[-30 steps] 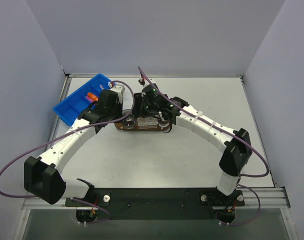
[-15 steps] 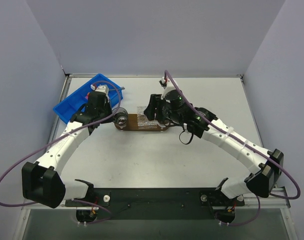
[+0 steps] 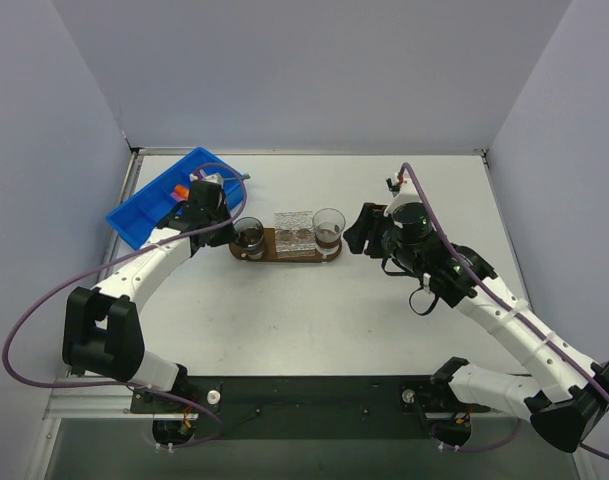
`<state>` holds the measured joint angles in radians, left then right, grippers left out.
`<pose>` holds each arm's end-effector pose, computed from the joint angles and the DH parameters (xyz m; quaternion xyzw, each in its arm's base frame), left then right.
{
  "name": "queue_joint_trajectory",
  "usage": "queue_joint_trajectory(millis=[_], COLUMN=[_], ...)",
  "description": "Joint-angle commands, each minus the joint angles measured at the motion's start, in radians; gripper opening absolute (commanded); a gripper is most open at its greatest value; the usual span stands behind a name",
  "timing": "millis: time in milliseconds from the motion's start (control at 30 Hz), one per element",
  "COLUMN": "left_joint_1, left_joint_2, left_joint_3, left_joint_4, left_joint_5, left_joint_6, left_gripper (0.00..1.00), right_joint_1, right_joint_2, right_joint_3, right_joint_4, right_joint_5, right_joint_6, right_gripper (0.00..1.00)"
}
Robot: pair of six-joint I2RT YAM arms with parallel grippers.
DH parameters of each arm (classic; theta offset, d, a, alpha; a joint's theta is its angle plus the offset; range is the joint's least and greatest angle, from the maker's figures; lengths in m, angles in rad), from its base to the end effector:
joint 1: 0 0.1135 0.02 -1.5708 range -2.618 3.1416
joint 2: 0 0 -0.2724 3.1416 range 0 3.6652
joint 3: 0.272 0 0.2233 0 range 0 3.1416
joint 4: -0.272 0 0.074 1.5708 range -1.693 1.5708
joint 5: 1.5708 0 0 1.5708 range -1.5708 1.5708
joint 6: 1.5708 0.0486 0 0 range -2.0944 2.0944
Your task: Prepare toiletry sets of a toothbrush and toothpaste on the tray
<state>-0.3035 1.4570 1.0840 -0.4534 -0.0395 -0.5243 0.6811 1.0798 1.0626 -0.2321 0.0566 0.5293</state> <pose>0.2814 -0.0861 0.2715 -0.1097 0.9249 -0.1294 0.3403 0.1776 0.1404 0.3798 -0.0425 0.7883 0.3306 0.5172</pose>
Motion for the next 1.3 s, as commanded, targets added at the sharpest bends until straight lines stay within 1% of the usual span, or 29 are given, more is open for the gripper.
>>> queue_joint_trajectory(millis=[0,100,233,367,567,1267], left_joint_1=[0.004,0.001,0.0,0.0,0.0,0.0], left_joint_2=[0.006,0.014,0.035,0.08,0.118,0.178], left_joint_3=[0.09,0.096,0.141,0.194,0.227,0.274], left_joint_4=[0.091,0.091,0.084,0.035,0.004,-0.044], left_joint_5=[0.023,0.01,0.001,0.007,0.016,0.026], left_joint_6=[-0.034,-0.039,-0.023,0.006,0.029,0.073], left_gripper=[0.0,0.0,0.0,0.0,0.0,0.0], right_joint_1=[-0.018,-0.025,-0.028,-0.026,-0.031,-0.032], right_joint_2=[-0.053,-0.066,-0.067,-0.072,-0.077,-0.077], right_joint_3=[-0.029,-0.041,-0.049,-0.056,-0.069,-0.082], right_joint_4=[-0.029,-0.036,-0.049,-0.062,-0.067,-0.079], right_joint_5=[0.025,0.026,0.026,0.026,0.029,0.031], right_joint_6=[-0.002,-0.003,-0.005,-0.006,-0.006,0.005], right_gripper=[0.52,0.52,0.52,0.52,0.52,0.53])
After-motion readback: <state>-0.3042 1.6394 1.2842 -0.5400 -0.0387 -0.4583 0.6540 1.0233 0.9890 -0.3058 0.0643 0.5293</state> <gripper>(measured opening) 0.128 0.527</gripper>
